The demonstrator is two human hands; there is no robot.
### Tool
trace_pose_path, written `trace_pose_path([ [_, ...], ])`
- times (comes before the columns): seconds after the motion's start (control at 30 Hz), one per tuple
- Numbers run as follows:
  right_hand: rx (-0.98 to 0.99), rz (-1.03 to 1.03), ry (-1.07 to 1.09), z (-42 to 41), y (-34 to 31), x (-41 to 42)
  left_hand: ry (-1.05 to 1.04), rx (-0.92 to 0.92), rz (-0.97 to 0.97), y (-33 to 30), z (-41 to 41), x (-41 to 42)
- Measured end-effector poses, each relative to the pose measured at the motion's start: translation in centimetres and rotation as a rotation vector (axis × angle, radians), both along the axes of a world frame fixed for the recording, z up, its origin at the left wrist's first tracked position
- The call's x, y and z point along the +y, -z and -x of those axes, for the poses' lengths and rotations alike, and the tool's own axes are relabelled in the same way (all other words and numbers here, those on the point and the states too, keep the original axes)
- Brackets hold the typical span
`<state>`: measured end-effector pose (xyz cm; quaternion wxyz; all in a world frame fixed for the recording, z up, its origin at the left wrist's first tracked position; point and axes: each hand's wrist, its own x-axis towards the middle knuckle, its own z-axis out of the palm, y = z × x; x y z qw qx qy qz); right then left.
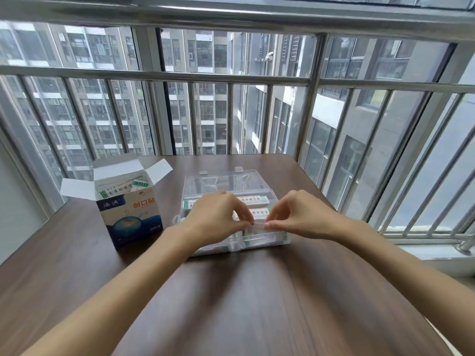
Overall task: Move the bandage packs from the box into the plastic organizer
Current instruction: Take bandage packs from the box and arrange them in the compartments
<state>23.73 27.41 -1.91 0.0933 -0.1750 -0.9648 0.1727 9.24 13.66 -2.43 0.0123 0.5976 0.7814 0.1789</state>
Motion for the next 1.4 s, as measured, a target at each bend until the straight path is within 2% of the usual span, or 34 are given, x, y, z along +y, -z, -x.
trace_pose_path([
  [0.1, -0.107, -0.323, -0.052, 0.7, -0.8, -0.7, 0.088, 0.23, 0.09, -0.4, -0.3, 0.1],
  [0.17, -0.177, -0.435, -0.081, 1.3, -1.3, -0.9, 0.116, 0.268, 0.188, -0.5, -0.5, 0.0],
  [0.33, -0.465, -0.263, -0.058, 2.4, -2.0, -1.3, 0.169, 0.379, 0.282, -0.2, -0.4, -0.3],
  [0.5, -0.493, -0.074, -0.074, 3.0, -2.7, -1.0, 0.145, 0.451, 0.248, 0.0, -1.3, -0.1],
  [0.6, -0.462, -0.069, 0.008, 3.1, -2.4, -1.0, 0.116, 0.464, 0.241, 0.1, -1.6, 0.0],
  [0.7, -0.494, -0.102, 0.194, 3.1, -3.1, -0.9, 0.101, 0.492, 0.231, 0.0, -1.7, 0.2],
  [0.93, -0.805, -0.258, 0.323, 4.2, -4.0, -2.3, 0.067, 0.51, 0.203, 0.4, -2.3, 1.2],
  [1.07, -0.965, -0.194, 0.314, 5.1, -3.9, -2.4, 0.045, 0.508, 0.187, 0.5, -2.3, 1.4],
  [1.17, -0.958, -0.014, 0.384, 5.0, -3.7, -1.6, 0.012, 0.513, 0.17, 0.6, -2.1, 1.3],
  [1.23, -0.917, 0.035, 0.423, 4.8, -3.5, -1.2, 0.003, 0.507, 0.168, 0.6, -1.9, 1.3],
  [1.4, -0.875, -0.1, 0.419, 5.0, -3.4, -1.8, 0.019, 0.482, 0.168, 0.6, -1.9, 1.6],
])
